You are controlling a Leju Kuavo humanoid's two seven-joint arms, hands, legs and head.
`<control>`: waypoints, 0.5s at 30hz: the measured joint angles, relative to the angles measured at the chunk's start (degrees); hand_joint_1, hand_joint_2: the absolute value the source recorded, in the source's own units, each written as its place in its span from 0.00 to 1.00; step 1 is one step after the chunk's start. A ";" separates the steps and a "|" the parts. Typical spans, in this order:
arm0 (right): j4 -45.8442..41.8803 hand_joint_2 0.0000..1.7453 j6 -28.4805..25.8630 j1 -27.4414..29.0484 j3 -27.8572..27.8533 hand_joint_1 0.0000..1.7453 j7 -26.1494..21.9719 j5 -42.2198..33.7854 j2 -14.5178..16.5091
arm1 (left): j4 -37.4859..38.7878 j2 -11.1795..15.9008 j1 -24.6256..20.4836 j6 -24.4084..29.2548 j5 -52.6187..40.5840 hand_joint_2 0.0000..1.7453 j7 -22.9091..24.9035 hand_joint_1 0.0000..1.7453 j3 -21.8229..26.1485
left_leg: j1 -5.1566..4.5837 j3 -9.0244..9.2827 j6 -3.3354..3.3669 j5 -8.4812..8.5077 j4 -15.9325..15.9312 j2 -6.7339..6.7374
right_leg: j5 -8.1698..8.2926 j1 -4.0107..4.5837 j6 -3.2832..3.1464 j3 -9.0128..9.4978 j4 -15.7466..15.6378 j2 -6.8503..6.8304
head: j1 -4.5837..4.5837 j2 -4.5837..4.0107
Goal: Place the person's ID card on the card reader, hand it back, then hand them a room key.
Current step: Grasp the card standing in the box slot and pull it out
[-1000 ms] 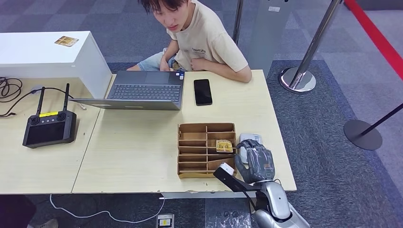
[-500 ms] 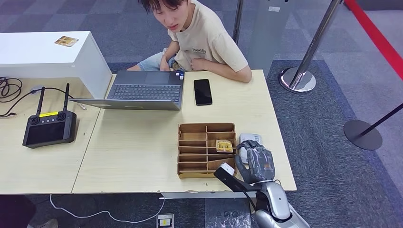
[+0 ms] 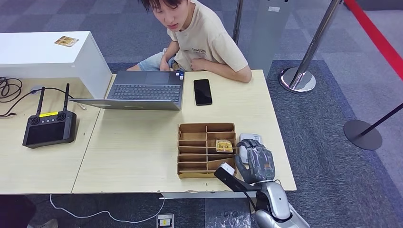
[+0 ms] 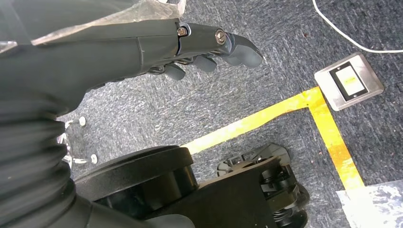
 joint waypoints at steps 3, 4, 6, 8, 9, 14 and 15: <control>-0.01 1.00 -0.12 -0.11 -0.02 0.41 0.00 0.00 0.00 | 0.00 0.00 0.00 0.00 0.00 1.00 0.00 0.00 0.00 | 0.00 0.02 0.00 0.00 0.00 0.01 | 0.00 0.00 0.00 0.01 0.00 0.00 | 0.00 0.00; -0.01 1.00 -0.14 -0.15 -0.03 0.43 0.00 0.00 0.00 | 0.00 0.00 -0.01 0.01 0.00 1.00 0.00 0.00 -0.01 | 0.00 0.02 0.00 0.00 0.00 0.01 | 0.00 0.00 0.00 0.02 0.00 0.00 | 0.00 0.00; -0.01 1.00 -0.05 -0.18 -0.03 0.48 0.00 -0.01 -0.01 | 0.00 0.00 -0.01 0.01 0.00 1.00 0.00 0.00 -0.01 | 0.00 0.03 0.00 0.00 0.00 0.01 | 0.00 0.00 0.00 0.02 0.00 0.00 | 0.01 0.00; -0.01 1.00 0.13 -0.18 -0.04 0.48 0.00 -0.01 -0.04 | 0.00 0.00 -0.01 0.00 0.00 1.00 0.00 0.00 -0.02 | 0.00 0.03 0.00 0.00 0.00 0.01 | 0.00 0.00 0.00 0.02 0.00 0.00 | 0.01 0.00; -0.01 1.00 0.22 -0.18 -0.04 0.48 0.00 -0.01 -0.05 | 0.00 0.00 -0.01 0.00 0.00 1.00 0.00 0.00 -0.02 | 0.00 0.02 0.00 0.00 0.00 0.01 | 0.00 0.00 0.00 0.02 0.00 0.00 | 0.01 0.00; -0.02 1.00 0.63 -0.22 -0.02 0.51 -0.08 0.53 -0.06 | 0.00 0.02 -0.01 0.02 -0.14 1.00 0.00 0.00 -0.04 | 0.00 0.02 0.00 0.00 0.00 0.01 | 0.00 0.00 0.00 0.03 0.00 0.00 | 0.01 0.00; -0.03 1.00 0.73 -0.26 -0.02 0.53 -0.13 0.69 -0.05 | 0.00 0.02 -0.01 0.02 -0.17 1.00 0.00 0.00 -0.06 | 0.00 0.02 0.00 0.00 0.00 0.01 | 0.00 0.00 0.00 0.03 0.00 0.00 | 0.01 0.00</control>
